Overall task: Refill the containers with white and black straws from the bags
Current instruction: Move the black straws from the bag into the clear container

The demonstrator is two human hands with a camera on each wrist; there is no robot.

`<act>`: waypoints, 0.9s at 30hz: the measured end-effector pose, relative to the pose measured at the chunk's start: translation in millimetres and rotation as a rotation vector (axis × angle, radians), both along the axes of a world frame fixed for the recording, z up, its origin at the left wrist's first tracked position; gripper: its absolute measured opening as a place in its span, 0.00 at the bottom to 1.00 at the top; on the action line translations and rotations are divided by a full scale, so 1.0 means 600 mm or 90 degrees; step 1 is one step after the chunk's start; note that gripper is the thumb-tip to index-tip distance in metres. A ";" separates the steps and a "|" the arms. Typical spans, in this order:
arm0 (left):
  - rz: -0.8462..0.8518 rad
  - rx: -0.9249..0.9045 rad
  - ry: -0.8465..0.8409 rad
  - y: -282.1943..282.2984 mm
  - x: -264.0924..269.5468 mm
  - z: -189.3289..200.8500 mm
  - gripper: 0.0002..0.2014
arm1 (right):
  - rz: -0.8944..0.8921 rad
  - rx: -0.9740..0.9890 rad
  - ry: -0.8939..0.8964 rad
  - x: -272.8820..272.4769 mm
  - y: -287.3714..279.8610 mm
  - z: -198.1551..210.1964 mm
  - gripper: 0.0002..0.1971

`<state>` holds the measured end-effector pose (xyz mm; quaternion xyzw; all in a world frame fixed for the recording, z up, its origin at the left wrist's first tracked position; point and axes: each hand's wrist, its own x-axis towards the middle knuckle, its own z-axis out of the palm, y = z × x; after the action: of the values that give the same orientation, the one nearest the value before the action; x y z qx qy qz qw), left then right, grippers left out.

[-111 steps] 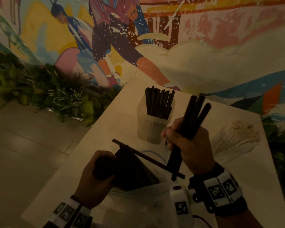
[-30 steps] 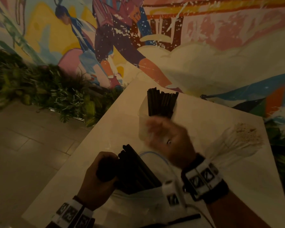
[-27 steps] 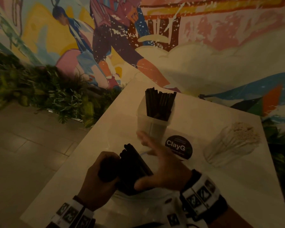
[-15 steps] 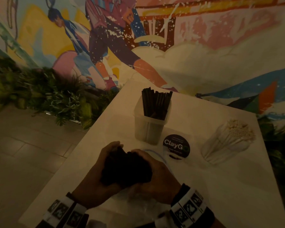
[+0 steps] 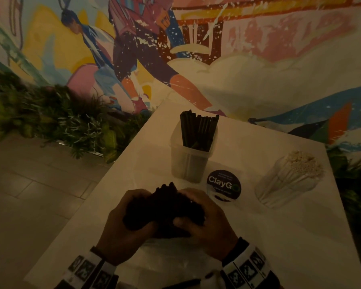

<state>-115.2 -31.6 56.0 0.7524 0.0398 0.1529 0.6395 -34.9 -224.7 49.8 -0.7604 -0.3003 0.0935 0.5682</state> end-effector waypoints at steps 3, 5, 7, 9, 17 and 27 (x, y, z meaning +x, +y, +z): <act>0.008 -0.031 -0.014 -0.005 -0.001 0.000 0.20 | -0.051 0.032 -0.013 0.000 -0.007 -0.007 0.19; 0.017 -0.036 -0.015 -0.007 -0.001 0.000 0.20 | -0.076 0.038 0.004 0.001 -0.009 -0.010 0.17; 0.026 -0.038 -0.015 -0.007 -0.002 -0.002 0.20 | -0.091 0.051 0.010 0.002 -0.010 -0.011 0.15; 0.026 -0.031 -0.017 -0.007 -0.003 -0.002 0.19 | -0.101 0.076 0.015 0.002 -0.010 -0.005 0.17; 0.024 -0.001 -0.023 -0.009 -0.002 0.005 0.18 | -0.144 0.163 0.032 0.011 -0.008 0.031 0.29; 0.028 -0.044 -0.009 -0.008 -0.003 -0.001 0.18 | -0.220 0.183 0.029 0.013 -0.011 0.002 0.29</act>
<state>-117.2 -36.5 55.2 0.7275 0.0574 0.1706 0.6620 -27.1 -231.2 50.8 -0.7096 -0.1631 -0.0315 0.6847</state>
